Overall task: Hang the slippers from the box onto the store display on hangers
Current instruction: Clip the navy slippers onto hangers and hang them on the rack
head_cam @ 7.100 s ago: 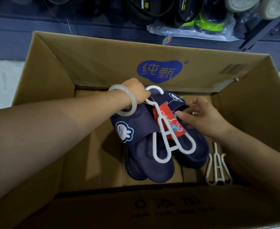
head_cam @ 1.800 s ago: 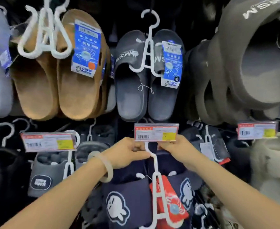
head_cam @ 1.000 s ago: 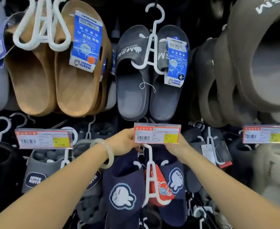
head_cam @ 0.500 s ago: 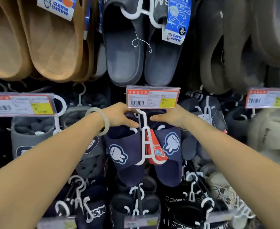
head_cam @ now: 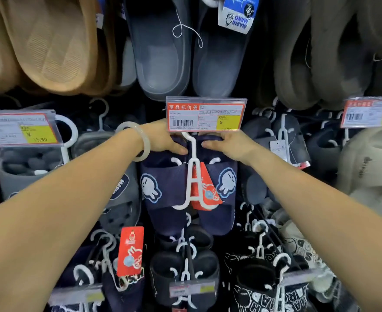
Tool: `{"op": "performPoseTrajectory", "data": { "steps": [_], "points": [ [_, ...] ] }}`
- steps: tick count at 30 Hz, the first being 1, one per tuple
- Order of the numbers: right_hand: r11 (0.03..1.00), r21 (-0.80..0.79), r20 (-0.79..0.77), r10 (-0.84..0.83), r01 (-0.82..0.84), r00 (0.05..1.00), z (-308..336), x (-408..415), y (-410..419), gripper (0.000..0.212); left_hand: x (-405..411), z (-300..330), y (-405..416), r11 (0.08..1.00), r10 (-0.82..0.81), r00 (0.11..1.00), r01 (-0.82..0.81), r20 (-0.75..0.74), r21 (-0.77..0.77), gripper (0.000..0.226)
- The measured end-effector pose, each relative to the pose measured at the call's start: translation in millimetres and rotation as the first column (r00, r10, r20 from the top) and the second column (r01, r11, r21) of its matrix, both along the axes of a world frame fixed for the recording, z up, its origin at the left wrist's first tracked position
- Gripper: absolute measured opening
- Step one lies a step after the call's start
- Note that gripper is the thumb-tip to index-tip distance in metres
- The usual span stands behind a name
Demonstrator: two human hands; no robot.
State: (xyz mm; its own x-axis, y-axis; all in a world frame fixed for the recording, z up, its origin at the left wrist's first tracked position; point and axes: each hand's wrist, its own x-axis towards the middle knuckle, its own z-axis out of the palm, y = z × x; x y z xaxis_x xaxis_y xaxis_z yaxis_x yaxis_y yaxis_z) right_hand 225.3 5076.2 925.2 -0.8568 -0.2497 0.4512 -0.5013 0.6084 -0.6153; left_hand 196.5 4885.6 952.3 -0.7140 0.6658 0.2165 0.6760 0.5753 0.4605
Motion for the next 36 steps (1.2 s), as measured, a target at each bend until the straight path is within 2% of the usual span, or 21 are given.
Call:
{"op": "performPoseTrajectory", "data": {
  "steps": [3,6,12,15,19,23,25,28,31,34,36],
  "points": [
    [0.989,0.101,-0.092,-0.098,0.107,0.991,-4.5,-8.7,-6.7,0.035,-11.0,-1.2,0.8,0.992,0.048,0.999,-0.049,-0.006,-0.121,0.049],
    [0.958,0.128,-0.126,-0.242,0.258,0.962,-15.3,-15.0,-8.0,0.038,-20.3,-4.8,0.1,0.986,0.099,0.995,-0.096,0.016,-0.133,0.048],
    [0.895,-0.192,-0.139,-0.432,0.403,0.891,-29.2,-2.2,0.2,0.056,-17.2,-5.3,-0.8,0.997,0.078,0.996,-0.077,0.054,-0.020,0.052],
    [0.909,-0.215,-0.059,-0.378,0.358,0.924,-41.7,11.8,1.6,0.058,-13.2,-7.9,-3.4,0.997,0.076,0.997,-0.076,0.012,0.012,0.053],
    [0.912,-0.218,-0.010,-0.358,0.347,0.934,-52.4,27.0,6.2,0.066,-8.8,-15.6,-6.9,0.977,0.122,0.992,-0.112,-0.042,0.183,0.055],
    [0.909,-0.188,-0.006,-0.379,0.371,0.925,-52.6,39.7,6.4,0.071,-0.4,-24.4,-10.7,0.932,0.262,0.945,-0.193,-0.198,0.308,0.053],
    [0.909,-0.172,-0.016,-0.388,0.380,0.922,-54.1,47.3,5.4,0.071,3.7,-31.5,-14.3,0.897,0.350,0.903,-0.247,-0.250,0.366,0.061],
    [0.896,-0.152,-0.041,-0.428,0.417,0.903,-62.0,58.7,4.8,0.065,24.1,-48.4,-18.7,0.837,0.500,0.825,-0.381,-0.264,0.393,0.069],
    [0.906,-0.148,-0.043,-0.406,0.396,0.913,-75.7,68.4,6.0,0.064,62.7,-75.2,-19.1,0.823,0.542,0.774,-0.410,-0.327,0.393,0.069],
    [0.927,-0.157,-0.003,-0.345,0.340,0.939,-80.9,74.7,6.3,0.076,89.9,-102.1,-18.2,0.821,0.559,0.739,-0.428,-0.378,0.377,0.077],
    [0.942,-0.145,0.044,-0.299,0.302,0.953,-75.6,76.1,3.6,0.091,99.7,-118.4,-15.1,0.796,0.585,0.747,-0.457,-0.315,0.396,0.084]
  ]
}}
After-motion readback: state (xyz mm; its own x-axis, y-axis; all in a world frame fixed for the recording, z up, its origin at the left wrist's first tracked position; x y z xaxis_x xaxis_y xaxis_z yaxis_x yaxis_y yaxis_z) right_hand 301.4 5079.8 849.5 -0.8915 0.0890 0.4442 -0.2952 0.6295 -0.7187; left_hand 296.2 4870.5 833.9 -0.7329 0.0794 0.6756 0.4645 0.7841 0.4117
